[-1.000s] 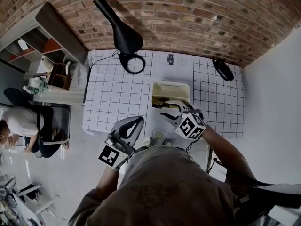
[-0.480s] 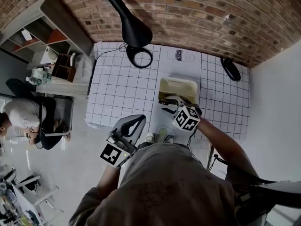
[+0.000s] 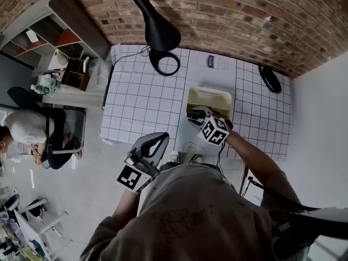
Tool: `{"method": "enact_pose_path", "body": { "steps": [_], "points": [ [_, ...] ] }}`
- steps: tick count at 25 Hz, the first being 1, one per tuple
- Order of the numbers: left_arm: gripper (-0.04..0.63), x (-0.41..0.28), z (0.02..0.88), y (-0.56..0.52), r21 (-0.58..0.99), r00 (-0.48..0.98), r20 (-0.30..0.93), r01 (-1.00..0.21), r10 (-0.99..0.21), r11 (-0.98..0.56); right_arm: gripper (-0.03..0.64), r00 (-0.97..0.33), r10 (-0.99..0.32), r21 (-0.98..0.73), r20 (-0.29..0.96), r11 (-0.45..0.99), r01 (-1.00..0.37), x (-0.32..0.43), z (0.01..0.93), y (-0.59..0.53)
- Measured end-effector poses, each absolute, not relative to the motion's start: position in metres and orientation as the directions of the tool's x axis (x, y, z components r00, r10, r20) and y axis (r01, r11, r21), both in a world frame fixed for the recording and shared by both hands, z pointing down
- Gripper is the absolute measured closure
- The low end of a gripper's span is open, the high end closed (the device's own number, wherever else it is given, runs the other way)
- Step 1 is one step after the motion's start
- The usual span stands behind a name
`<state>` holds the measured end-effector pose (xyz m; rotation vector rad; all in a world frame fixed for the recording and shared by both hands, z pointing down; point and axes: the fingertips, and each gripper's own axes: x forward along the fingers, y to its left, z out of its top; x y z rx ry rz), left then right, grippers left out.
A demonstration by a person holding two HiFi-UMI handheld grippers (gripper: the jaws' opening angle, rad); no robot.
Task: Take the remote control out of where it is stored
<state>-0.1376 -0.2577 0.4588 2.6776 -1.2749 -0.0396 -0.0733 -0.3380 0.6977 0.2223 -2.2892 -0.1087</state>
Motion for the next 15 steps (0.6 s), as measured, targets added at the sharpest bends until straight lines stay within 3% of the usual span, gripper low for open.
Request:
{"method": "enact_pose_path", "body": {
  "steps": [3,6,15],
  "points": [
    [0.591,-0.1418,0.4632,-0.2557,0.172,0.628,0.064,-0.772,-0.775,-0.611,0.456,-0.641,-0.206,0.164,0.740,0.978,-0.125,-0.0713,0.7012,-0.3402],
    [0.591,-0.1439,0.4645,-0.2564,0.171,0.626,0.063,-0.774,-0.777,-0.610,0.512,-0.630,-0.220,0.185,0.745,0.975,-0.122,-0.0699,0.7017,-0.3438],
    [0.591,-0.1397,0.4623,-0.2546,0.169,0.630,0.054,-0.771,-0.775,-0.614,0.518,-0.606,-0.218,0.188,0.765,0.976,-0.114,-0.0669,0.7035,-0.3439]
  ]
}}
